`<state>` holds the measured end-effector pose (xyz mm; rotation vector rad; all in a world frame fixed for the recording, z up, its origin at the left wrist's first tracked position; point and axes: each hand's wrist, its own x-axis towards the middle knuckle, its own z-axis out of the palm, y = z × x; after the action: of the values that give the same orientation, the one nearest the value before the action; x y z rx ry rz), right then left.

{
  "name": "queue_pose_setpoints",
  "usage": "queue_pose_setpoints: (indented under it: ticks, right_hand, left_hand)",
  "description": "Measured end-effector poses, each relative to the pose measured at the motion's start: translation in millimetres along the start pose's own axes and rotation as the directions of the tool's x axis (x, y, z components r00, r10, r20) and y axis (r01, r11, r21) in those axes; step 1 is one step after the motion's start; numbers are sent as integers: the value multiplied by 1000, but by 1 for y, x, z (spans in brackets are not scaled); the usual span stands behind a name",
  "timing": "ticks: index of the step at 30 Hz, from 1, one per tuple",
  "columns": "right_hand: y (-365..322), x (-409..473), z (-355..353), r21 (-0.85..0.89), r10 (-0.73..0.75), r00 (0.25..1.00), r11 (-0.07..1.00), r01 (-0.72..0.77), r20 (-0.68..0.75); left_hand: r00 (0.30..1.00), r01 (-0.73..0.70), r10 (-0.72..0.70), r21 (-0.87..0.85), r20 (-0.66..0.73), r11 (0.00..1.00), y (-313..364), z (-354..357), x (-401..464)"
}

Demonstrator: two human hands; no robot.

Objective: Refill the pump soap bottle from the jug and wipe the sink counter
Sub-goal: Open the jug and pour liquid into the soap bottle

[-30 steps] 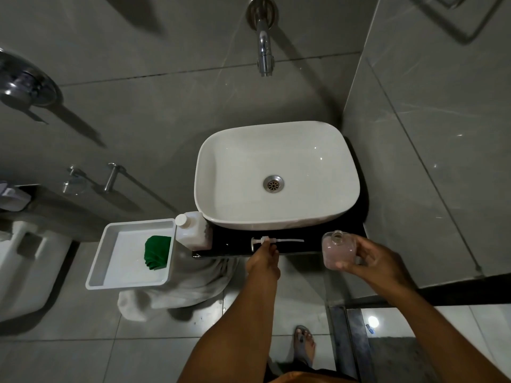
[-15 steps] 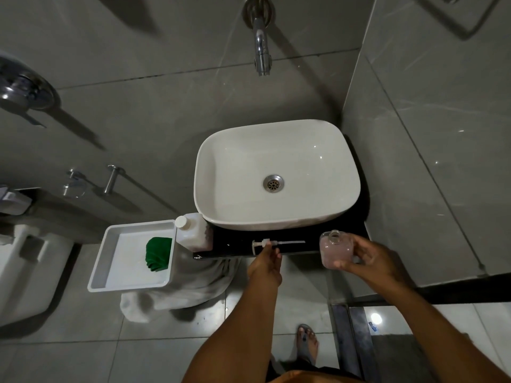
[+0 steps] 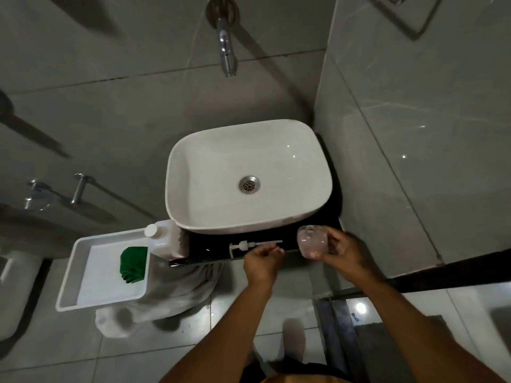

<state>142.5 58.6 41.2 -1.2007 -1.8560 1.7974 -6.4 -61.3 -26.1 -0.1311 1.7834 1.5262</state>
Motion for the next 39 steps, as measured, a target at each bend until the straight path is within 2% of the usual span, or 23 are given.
queue_pose_setpoints:
  ticks: [1, 3, 5, 6, 11, 15, 22, 25, 28, 30, 31, 33, 35, 39]
  right_hand:
    - [1, 4, -1, -13, -9, 1000, 1000, 9, -6]
    - [4, 14, -3, -56, -32, 999, 998, 30, -24]
    - [9, 22, -5, -123, -71, 996, 990, 63, -59]
    - [11, 27, -6, -148, -90, 993, 986, 78, -76]
    - [21, 41, -3, -125, -19, 993, 992, 4, -120]
    - [30, 48, -4, -231, 19, 982, 971, -63, -188]
    - [40, 58, 0, -202, 99, 971, 969, -144, -219]
    - [47, 53, 2, -108, 182, 954, 971, -212, -238]
    - [59, 32, 2, -24, 269, 921, 958, -287, -281]
    - [70, 14, 9, 46, 352, 875, 933, -358, -333]
    - [73, 7, 18, 162, 425, 841, 905, -392, -336]
    - [69, -4, 42, 405, 546, 798, 809, -425, -254]
    - [55, -5, 77, 543, 593, 797, 709, -450, -113]
    - [24, 11, 153, 532, 545, 827, 662, -528, 143]
  left_hand:
    - [988, -144, 136, 105, 74, 984, 4, 9, -1]
    - [897, -400, 329, 225, 296, 888, 14, 23, 0]
    - [816, -521, 386, 260, 430, 813, 22, 33, 4]
    - [808, -536, 389, 277, 443, 798, 24, 37, 7]
    - [845, -519, 381, 397, 376, 757, 17, 56, 7]
    - [864, -489, 354, 431, 358, 759, 16, 67, 5]
    - [882, -451, 312, 434, 354, 780, 15, 72, 9]
    - [896, -425, 304, 429, 323, 797, 12, 61, 10]
    - [941, -296, 199, 378, 274, 877, 4, 28, 7]
    - [967, -197, 140, 284, 211, 938, -3, -7, 2]
    - [981, -128, 97, 185, 168, 974, -6, -30, -2]
    - [995, -61, 49, 143, 85, 988, -8, -77, -6]
    - [999, -29, 34, 207, -21, 978, -5, -127, -10]
    - [986, -47, 97, 338, -133, 940, 28, -206, -6]
